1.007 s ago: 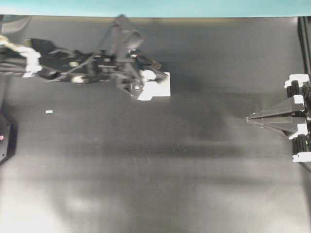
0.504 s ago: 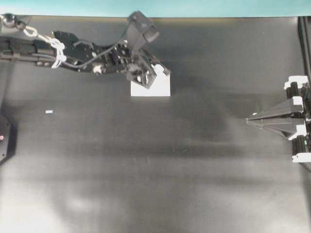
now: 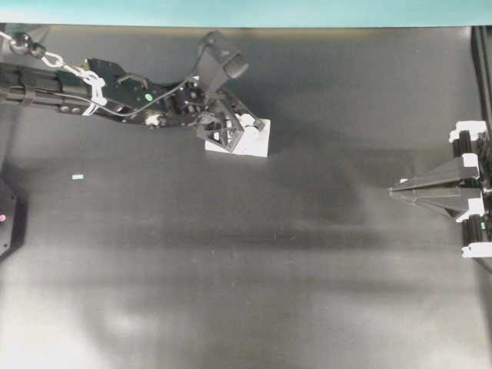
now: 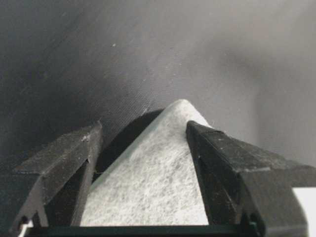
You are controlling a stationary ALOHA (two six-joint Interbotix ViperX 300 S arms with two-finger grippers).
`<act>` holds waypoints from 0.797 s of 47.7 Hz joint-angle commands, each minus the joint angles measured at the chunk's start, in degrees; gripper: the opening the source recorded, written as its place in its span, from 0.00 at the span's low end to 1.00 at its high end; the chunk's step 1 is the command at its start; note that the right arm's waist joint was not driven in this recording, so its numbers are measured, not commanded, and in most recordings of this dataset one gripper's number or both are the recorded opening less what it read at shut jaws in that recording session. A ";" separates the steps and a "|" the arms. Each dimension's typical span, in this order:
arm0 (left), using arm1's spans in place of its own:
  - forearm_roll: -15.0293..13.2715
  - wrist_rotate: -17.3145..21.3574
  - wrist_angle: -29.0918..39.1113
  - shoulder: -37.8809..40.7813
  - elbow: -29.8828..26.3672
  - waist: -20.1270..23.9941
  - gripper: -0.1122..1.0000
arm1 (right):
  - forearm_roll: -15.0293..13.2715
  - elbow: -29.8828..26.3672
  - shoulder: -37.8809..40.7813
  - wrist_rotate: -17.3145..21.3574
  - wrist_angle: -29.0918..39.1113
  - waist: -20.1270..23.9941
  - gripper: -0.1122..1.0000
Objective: Push the sponge with the left arm to wipe the table.
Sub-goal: 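Push the gripped sponge toward the front-left across the table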
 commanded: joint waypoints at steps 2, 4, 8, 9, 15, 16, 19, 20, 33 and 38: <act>0.18 -1.23 -0.26 -0.88 1.49 -0.62 0.69 | 0.09 -0.26 0.35 0.44 -0.44 -0.09 0.09; 0.09 -1.49 -0.26 -1.14 2.11 -0.88 0.69 | 0.09 -0.26 0.44 0.53 -0.53 -0.09 0.09; 0.18 -1.76 -0.26 -1.93 3.25 -1.23 0.69 | 0.00 -0.18 0.35 0.53 -0.62 -0.09 0.09; 0.18 -1.76 -0.26 -2.11 3.52 -1.32 0.69 | 0.09 -0.18 0.35 0.53 -0.62 -0.09 0.09; 0.18 -1.85 -0.26 -3.87 4.92 -1.93 0.69 | 0.09 -0.18 0.26 0.53 -0.53 -0.09 0.09; 0.18 -1.85 -0.26 -4.13 5.10 -1.93 0.69 | 0.09 -0.09 0.26 0.53 -0.62 -0.09 0.09; 0.09 -1.85 -0.26 -5.10 5.63 -2.55 0.69 | 0.09 -0.09 0.26 0.53 -0.53 -0.09 0.09; 0.18 -1.93 -0.26 -5.54 5.89 -2.81 0.69 | 0.09 -0.09 0.26 0.44 -0.53 -0.09 0.09; 0.18 -4.13 -0.26 -8.61 9.32 -6.59 0.69 | 0.09 -0.09 0.09 0.53 -0.44 -0.09 0.09; 0.09 -5.01 -0.26 -9.32 11.07 -7.91 0.69 | 0.09 -0.09 0.09 0.53 -0.44 -0.09 0.09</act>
